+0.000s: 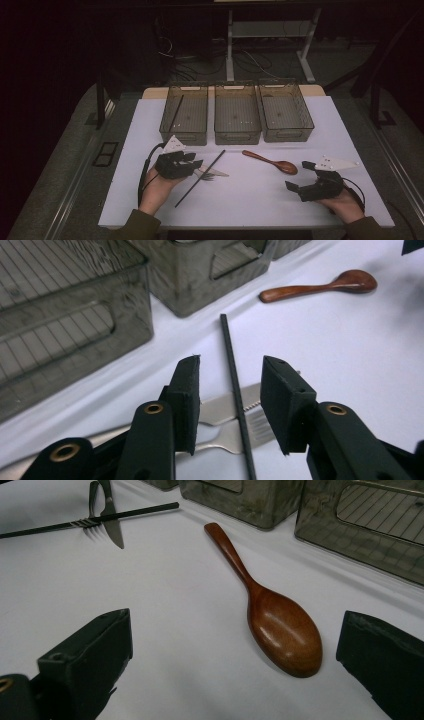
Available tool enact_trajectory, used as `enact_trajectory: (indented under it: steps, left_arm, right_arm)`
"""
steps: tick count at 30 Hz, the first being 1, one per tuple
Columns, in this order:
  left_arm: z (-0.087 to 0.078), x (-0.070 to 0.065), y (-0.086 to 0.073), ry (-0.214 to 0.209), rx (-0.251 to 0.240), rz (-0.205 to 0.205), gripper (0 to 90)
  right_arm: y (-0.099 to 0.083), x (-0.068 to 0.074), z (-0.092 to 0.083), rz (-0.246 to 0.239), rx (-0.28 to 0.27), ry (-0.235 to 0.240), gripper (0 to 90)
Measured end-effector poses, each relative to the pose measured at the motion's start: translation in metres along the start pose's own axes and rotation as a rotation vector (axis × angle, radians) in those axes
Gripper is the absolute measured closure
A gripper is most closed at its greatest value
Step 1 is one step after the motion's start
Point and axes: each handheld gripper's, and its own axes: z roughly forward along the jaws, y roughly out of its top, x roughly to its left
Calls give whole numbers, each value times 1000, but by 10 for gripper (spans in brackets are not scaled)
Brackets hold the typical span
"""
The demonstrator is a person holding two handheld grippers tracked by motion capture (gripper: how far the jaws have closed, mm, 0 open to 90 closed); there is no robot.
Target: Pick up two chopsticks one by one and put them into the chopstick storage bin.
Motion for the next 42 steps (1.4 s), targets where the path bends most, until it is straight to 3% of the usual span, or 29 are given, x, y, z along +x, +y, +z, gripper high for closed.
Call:
enact_trajectory:
  steps: [14, 18, 23, 36, 42]
  left_arm:
    - [4, -12, -27, -15, 36, -8, 680]
    - [6, -14, -34, -16, 37, -35, 709]
    - [14, -12, -37, -11, 81, -26, 739]
    - [19, -12, -40, 1, 91, -49, 773]
    - [24, -13, -41, 3, 115, -32, 791]
  right_arm:
    - [0, 0, 0, 1, 4, -4, 11]
    - [0, 0, 0, -1, 3, -4, 11]
    - [0, 1, 1, -3, 6, -4, 11]
    - [0, 1, 1, -7, 7, -8, 11]
    - [0, 1, 1, -7, 7, -8, 11]
